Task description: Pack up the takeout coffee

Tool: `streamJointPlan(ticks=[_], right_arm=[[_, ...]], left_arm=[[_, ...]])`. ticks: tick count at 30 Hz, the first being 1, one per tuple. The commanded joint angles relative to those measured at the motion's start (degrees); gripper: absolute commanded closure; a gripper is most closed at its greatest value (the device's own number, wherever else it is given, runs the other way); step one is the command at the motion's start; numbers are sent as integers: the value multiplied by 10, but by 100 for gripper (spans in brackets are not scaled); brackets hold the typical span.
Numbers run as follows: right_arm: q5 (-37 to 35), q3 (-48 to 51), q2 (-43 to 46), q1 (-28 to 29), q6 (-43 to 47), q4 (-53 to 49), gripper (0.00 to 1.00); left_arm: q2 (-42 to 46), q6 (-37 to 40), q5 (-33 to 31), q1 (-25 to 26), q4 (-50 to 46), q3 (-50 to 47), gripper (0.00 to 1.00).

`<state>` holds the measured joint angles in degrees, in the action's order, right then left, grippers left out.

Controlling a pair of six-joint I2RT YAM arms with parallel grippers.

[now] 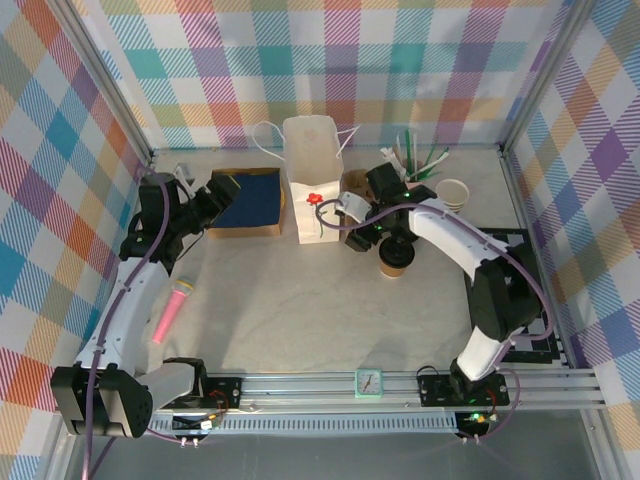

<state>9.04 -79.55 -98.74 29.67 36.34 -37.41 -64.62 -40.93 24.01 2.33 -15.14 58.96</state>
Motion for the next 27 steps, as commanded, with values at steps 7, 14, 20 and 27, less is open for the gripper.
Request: streamJointPlan(ticks=[7,14,20,27], right_arm=[[-52,-37,-45,13,32,-10,50],[-64,-45,-61,14,38,-12,60],[-64,-51,-71,14,41,-17,66],[-65,-52,-81,14,41,-13,67]], left_arm=[[23,17,10,-8,-31,-8,30],[23,17,10,-12,-29,-10,30],[23,18,11,-14,-28,-10,30],[23,19,10,-15,-29,-13,30]])
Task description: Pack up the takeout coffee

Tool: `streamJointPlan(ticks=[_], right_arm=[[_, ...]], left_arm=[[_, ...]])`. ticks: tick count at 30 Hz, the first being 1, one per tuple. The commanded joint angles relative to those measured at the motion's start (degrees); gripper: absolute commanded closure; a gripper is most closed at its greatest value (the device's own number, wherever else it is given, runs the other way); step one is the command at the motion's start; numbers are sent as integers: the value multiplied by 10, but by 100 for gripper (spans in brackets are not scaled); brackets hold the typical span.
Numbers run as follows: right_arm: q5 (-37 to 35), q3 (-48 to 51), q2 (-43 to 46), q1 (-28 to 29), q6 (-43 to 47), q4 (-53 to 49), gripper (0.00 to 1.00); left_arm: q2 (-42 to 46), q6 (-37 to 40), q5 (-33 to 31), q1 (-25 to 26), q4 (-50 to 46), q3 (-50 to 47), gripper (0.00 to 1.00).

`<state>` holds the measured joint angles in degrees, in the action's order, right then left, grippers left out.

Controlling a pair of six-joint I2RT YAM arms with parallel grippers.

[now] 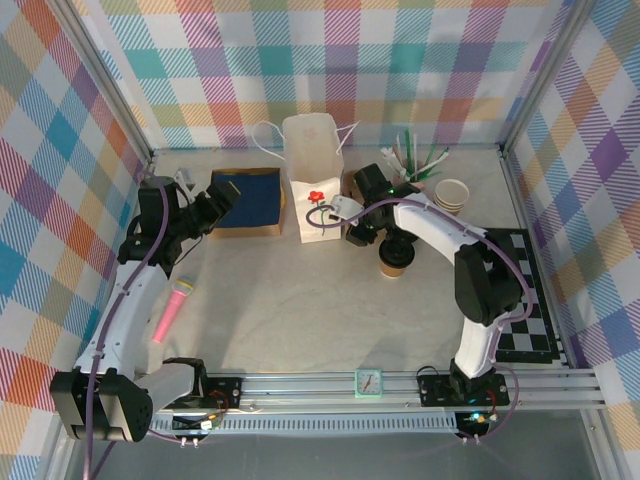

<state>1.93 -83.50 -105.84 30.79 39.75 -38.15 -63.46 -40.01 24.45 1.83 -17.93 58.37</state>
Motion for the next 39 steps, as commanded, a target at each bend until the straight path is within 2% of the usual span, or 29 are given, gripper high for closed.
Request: streamJointPlan(ticks=[1,4,16,27,36,39], right_arm=[[9,-14,-12,3,7,-6,67],[14,-16,-15,5,2,-8,73],[5,-25,-5,17,-2,-19,83],[-9,-38,6,23,-5,-34,87],[-77,-30,45,36,-14,1,100],[-98,-22,69,42,-11,25,100]], left_arm=[[11,10,5,-10,-1,-7,30],[11,10,3,-11,-2,-7,30],[10,12,0,-12,-2,-5,30],[9,11,0,-12,1,-4,30],[9,12,-3,-12,1,-4,31],[9,12,-3,-12,3,-5,31]])
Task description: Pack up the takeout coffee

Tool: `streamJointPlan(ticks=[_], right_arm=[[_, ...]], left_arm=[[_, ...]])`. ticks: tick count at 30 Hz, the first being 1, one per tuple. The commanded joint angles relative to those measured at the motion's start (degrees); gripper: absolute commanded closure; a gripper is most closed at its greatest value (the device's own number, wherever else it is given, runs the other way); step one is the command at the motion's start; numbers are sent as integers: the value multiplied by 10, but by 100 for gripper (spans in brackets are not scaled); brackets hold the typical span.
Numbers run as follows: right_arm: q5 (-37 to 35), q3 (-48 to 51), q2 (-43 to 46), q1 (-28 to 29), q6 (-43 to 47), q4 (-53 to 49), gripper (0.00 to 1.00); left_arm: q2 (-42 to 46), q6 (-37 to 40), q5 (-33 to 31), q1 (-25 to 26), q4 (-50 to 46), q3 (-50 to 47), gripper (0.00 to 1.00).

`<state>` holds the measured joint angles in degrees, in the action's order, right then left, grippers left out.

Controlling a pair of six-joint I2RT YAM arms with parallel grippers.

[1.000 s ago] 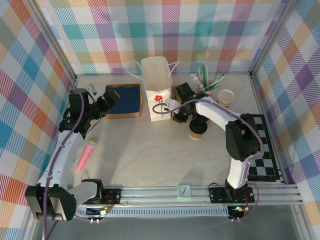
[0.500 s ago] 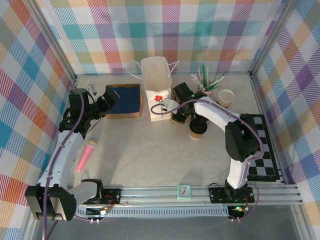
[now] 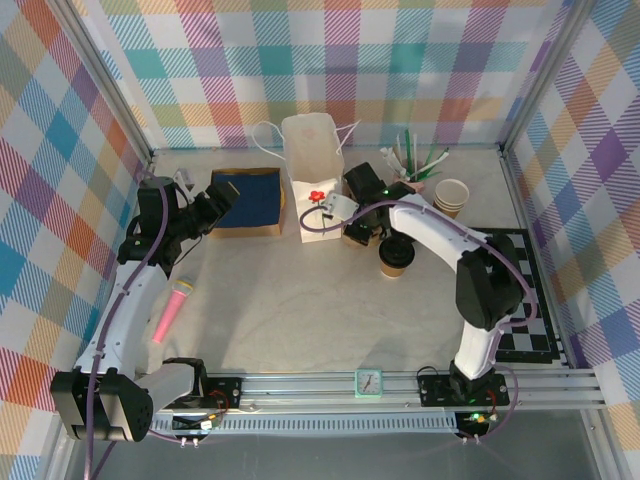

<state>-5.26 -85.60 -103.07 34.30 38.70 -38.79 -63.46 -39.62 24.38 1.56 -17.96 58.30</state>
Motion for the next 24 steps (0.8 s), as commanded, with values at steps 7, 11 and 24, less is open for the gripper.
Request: streamJointPlan(ticks=[7,11,24], right_arm=[[-92,30,88,26,16,90,100],[-118,44,105,37,28,105,100],[-136,106,135,85,-3,82,100]], left_arm=[[14,9,-10,-9,1,-9,31],[16,11,-11,-9,-1,-8,31],[16,12,-14,-9,2,-12,31]])
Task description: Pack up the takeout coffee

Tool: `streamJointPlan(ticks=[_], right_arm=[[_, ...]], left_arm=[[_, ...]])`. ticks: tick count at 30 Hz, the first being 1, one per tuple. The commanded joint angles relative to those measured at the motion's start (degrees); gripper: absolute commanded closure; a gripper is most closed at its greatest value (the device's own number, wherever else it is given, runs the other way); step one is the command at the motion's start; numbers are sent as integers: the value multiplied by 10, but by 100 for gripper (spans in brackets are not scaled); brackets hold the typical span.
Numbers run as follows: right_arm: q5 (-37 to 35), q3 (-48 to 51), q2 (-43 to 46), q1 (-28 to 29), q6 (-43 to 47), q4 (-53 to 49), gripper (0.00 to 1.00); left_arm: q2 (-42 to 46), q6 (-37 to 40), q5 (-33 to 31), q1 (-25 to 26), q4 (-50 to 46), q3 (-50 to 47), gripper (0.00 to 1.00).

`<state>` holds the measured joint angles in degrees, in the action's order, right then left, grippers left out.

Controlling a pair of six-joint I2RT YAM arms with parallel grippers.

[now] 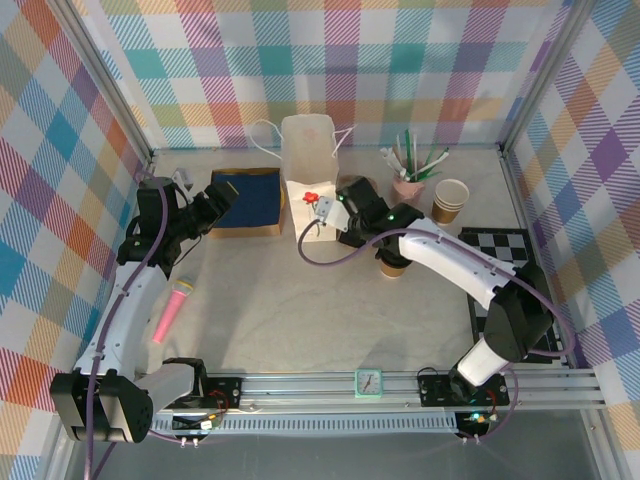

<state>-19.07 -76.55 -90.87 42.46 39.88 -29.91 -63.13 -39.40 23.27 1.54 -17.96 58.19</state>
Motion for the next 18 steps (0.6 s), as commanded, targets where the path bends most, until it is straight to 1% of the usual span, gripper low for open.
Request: streamJointPlan(ticks=[1,5,8,10,11,13,15,17,18], right_arm=[[11,20,13,4,-18,-10,99],[55,26,10,5,-29,-39,95],[67,26,4,5,-30,-49,91],[81,19,1,5,-29,-66,83],[92,13,2,5,-30,-79,77],[115,3,10,2,-30,-95,61],[158,-14,24,-15,-31,-115,51],[189,-33,32,-34,-31,-131,46],[200,-46,34,-45,-32,-141,46]], left_arm=[[13,10,-3,-9,2,-12,31],[13,12,-4,-9,-1,-11,31],[12,12,-5,-9,-1,-11,31],[12,12,-5,-9,0,-11,31],[11,13,-4,-9,-1,-9,31],[12,16,-7,-9,-6,-6,31],[12,20,-10,-9,-11,-3,31],[13,21,-11,-9,-13,-3,31],[14,22,-11,-9,-12,-3,31]])
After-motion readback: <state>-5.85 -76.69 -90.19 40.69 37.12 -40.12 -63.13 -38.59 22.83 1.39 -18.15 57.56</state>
